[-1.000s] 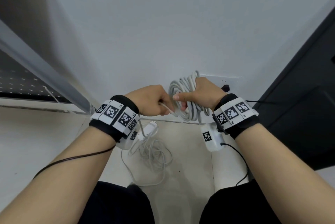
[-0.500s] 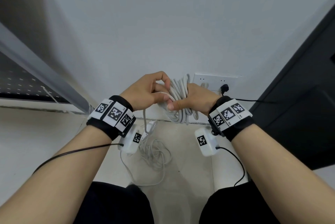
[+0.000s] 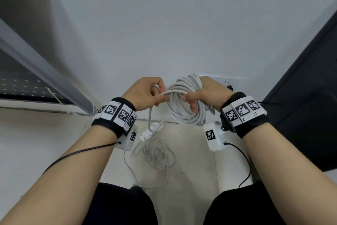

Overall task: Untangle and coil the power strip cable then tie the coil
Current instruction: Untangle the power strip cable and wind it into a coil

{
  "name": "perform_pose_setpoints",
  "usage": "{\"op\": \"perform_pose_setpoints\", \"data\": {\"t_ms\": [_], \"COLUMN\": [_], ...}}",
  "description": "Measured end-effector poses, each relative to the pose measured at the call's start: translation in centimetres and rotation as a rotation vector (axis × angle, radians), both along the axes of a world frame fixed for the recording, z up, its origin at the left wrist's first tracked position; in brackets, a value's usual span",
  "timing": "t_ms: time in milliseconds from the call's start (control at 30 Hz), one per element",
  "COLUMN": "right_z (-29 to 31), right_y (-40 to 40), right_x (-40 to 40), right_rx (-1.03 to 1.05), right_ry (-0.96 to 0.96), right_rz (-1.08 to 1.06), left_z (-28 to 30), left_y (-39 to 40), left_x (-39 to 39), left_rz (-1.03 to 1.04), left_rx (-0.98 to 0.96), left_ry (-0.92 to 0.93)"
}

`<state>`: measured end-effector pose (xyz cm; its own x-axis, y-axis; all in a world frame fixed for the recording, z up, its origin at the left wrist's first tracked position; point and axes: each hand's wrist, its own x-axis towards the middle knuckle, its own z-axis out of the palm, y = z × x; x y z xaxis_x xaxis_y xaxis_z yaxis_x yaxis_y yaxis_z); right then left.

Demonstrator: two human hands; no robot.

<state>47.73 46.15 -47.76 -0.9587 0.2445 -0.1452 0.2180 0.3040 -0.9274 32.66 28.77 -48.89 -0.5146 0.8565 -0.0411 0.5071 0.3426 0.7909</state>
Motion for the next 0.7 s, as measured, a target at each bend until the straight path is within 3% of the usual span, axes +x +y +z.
{"op": "perform_pose_setpoints", "data": {"t_ms": [167,333,567,700], "right_z": [0.9,1.5,2.3,2.2], "right_y": [1.3,2.3,2.2,2.2], "right_x": [1.0,2.1,2.2,2.2], "right_rx": [0.003,-0.029,-0.054,-0.078], "right_ry": [0.03,0.08,0.104,0.119], "right_rz": [-0.015,-0.057,-0.069,-0.072], "left_z": [-4.4,-10.1,-12.9,-12.6], "left_y": [-1.5,-5.7,-7.3,-7.2], "left_x": [-3.7,-7.1,-8.4,-8.3], "left_rz": [0.119,0.313,0.467,0.502], "left_rx": [-0.179,-0.294,-0.319,-0.231], "left_ry": [0.067,-0.086,-0.194,-0.23]}}
